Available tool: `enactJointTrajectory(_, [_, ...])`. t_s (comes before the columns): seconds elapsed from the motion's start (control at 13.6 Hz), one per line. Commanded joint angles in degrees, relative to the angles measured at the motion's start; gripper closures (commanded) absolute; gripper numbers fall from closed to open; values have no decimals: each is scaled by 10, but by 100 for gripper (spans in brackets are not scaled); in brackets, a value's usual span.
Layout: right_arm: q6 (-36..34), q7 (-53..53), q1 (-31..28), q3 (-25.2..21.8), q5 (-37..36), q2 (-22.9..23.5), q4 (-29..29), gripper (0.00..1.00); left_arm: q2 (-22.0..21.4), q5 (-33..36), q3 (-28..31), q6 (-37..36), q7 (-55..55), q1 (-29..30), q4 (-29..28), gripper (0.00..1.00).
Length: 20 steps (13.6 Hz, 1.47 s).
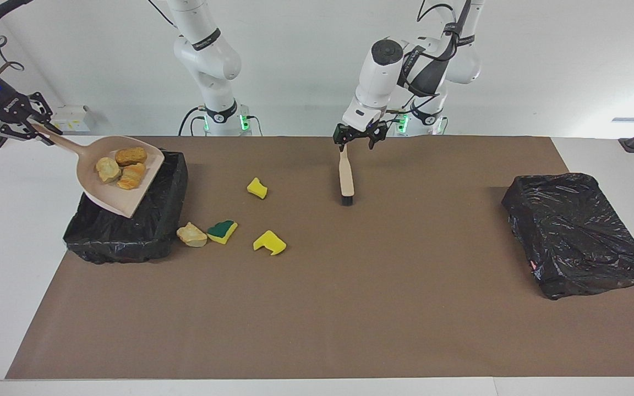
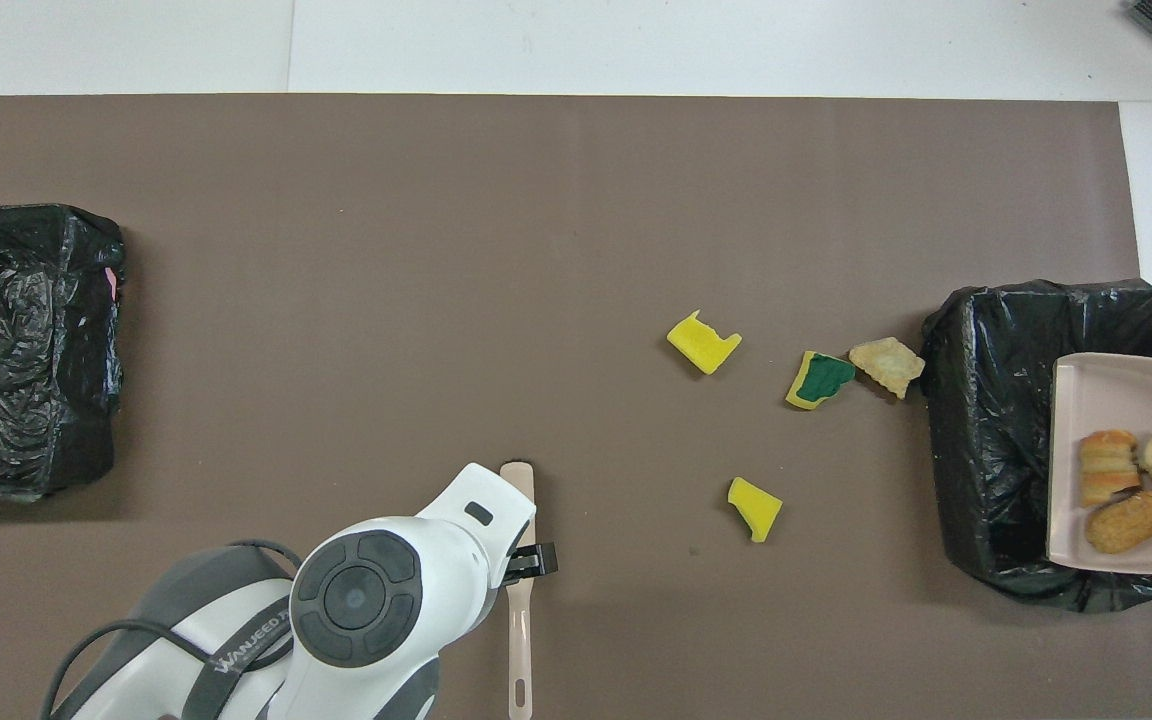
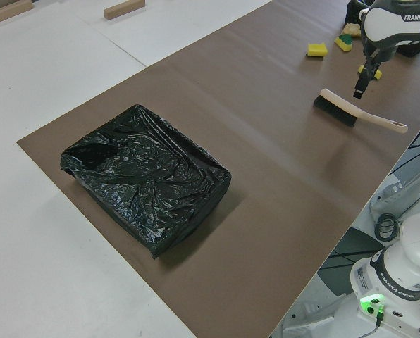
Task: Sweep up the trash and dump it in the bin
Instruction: 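Tip the dustpan over the bag with the right gripper, then return the dustpan to the table center with the right gripper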
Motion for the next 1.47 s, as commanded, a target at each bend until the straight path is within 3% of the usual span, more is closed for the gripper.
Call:
enactJointTrajectory(0.0, [-5, 44, 39, 19, -84, -32, 17, 100, -7, 8, -4, -18, 4, 8, 4, 0])
enactJointTrajectory(0.15, [17, 127, 104, 26, -177, -67, 16, 100, -7, 8, -2, -20, 4, 8, 3, 0])
enactJointTrajectory(0.59, [27, 214, 186, 51, -312, -85, 16, 100, -6, 8, 0, -21, 4, 8, 4, 0])
enactJointTrajectory(0.81, [28, 249, 185, 68, -278, -95, 17, 100, -7, 9, 0, -21, 4, 8, 4, 0])
enactJointTrajectory(0.96, [29, 306, 181, 66, -195, -101, 17, 100, -7, 9, 0, -23, 4, 8, 4, 0])
enactJointTrajectory(1.1, [39, 420, 189, 73, -161, -112, 13, 100, -7, 9, 0, -25, 2, 8, 4, 0])
enactJointTrajectory(1.4, [84, 644, 196, 136, -89, -121, -32, 100, -8, 9, 1, -42, 1, 8, 7, 0])
